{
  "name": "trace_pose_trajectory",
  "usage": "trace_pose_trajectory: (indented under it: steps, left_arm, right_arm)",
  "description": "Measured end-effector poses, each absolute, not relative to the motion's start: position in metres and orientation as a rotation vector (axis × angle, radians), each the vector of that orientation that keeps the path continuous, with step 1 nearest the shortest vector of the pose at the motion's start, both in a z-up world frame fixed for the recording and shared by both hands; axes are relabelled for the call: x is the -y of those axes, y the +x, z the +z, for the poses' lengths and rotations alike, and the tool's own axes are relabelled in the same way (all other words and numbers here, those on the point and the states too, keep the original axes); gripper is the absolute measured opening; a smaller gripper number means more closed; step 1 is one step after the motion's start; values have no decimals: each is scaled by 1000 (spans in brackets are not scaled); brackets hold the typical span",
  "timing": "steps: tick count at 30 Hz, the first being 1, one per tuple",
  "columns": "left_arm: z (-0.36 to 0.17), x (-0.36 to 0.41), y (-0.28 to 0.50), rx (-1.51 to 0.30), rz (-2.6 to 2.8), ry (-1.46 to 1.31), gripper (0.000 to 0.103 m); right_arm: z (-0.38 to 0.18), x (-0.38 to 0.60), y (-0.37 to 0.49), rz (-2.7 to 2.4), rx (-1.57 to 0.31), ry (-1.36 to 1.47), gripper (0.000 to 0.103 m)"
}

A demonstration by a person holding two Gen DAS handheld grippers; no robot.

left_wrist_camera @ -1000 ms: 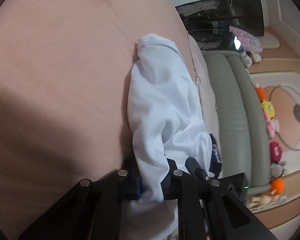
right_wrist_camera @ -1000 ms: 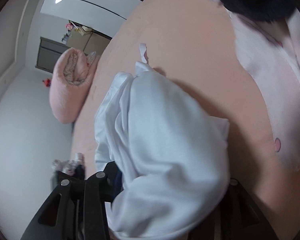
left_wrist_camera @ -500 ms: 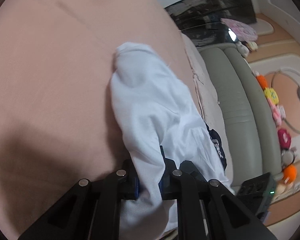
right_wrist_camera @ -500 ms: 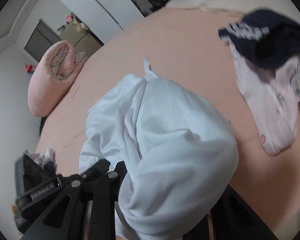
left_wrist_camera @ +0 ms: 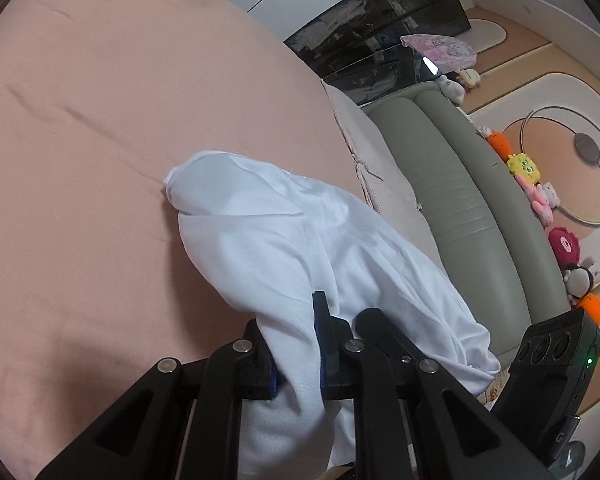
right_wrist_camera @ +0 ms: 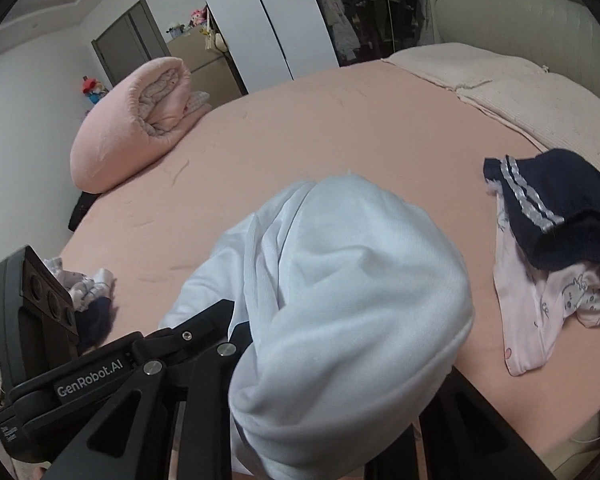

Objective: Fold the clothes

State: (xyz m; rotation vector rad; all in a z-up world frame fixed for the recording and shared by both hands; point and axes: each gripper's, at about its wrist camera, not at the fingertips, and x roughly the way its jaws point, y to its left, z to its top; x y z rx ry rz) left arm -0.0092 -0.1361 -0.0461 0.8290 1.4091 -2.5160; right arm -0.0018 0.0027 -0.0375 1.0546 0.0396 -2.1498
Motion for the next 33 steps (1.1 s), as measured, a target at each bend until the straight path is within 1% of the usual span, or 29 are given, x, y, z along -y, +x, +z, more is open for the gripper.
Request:
trace_pose_trajectory:
  steps: [6,13,19,26,33]
  left_arm:
    - [-33,136,14,-1334,-2556,796,11]
    - [-3,148,31,-1309,-2580,693,11]
    - [17,162,62,-1280,-2568,570,11]
    - [35,197,130,-1292,-2511,404,11]
    - [58,229,189,-1215,-2415,255,11]
  right_arm:
    - [-25,10,10,-2144,-91,1024,22]
    - [13,27,23,-2123,-182,920,22]
    - [45,53,33,-2066,-268,846,22]
    - [81,107,64,-1967,-415,693,22]
    - [98,162,110,-1840,-451,586,22]
